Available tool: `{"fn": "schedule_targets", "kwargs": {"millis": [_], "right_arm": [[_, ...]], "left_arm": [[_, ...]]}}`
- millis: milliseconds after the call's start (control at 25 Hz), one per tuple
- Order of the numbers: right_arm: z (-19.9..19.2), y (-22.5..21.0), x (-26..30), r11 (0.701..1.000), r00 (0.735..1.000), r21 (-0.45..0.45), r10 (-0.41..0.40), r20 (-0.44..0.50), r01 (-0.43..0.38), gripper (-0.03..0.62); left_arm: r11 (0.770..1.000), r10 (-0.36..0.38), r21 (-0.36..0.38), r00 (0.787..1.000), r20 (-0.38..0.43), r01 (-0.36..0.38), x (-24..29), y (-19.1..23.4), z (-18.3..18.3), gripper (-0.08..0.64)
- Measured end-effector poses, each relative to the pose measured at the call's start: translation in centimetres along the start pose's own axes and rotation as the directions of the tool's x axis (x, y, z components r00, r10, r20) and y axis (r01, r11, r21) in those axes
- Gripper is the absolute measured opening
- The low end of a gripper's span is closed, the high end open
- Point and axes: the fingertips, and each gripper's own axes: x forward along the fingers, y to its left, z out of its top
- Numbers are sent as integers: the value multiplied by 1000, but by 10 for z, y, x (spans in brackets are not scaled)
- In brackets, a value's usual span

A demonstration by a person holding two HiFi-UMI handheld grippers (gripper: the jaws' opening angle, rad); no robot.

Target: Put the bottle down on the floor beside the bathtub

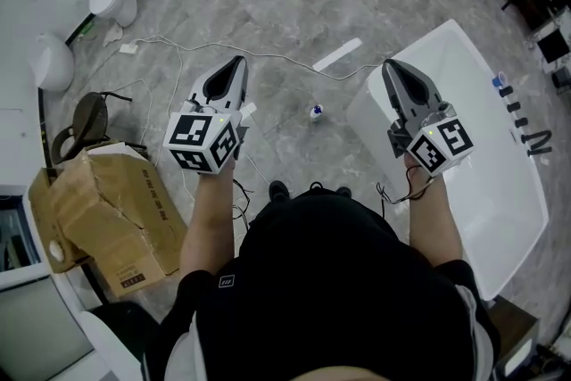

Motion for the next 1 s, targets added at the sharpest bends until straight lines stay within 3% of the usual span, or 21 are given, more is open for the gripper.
{"fn": "schedule_targets", "kwargs": {"millis": [1000], "right_arm": [[-19,4,-3,996,998,86,-32,-55,36,28]], "left_arm": [[1000,9,-25,1000,-27,-9,-13,-2,-21,17]]}}
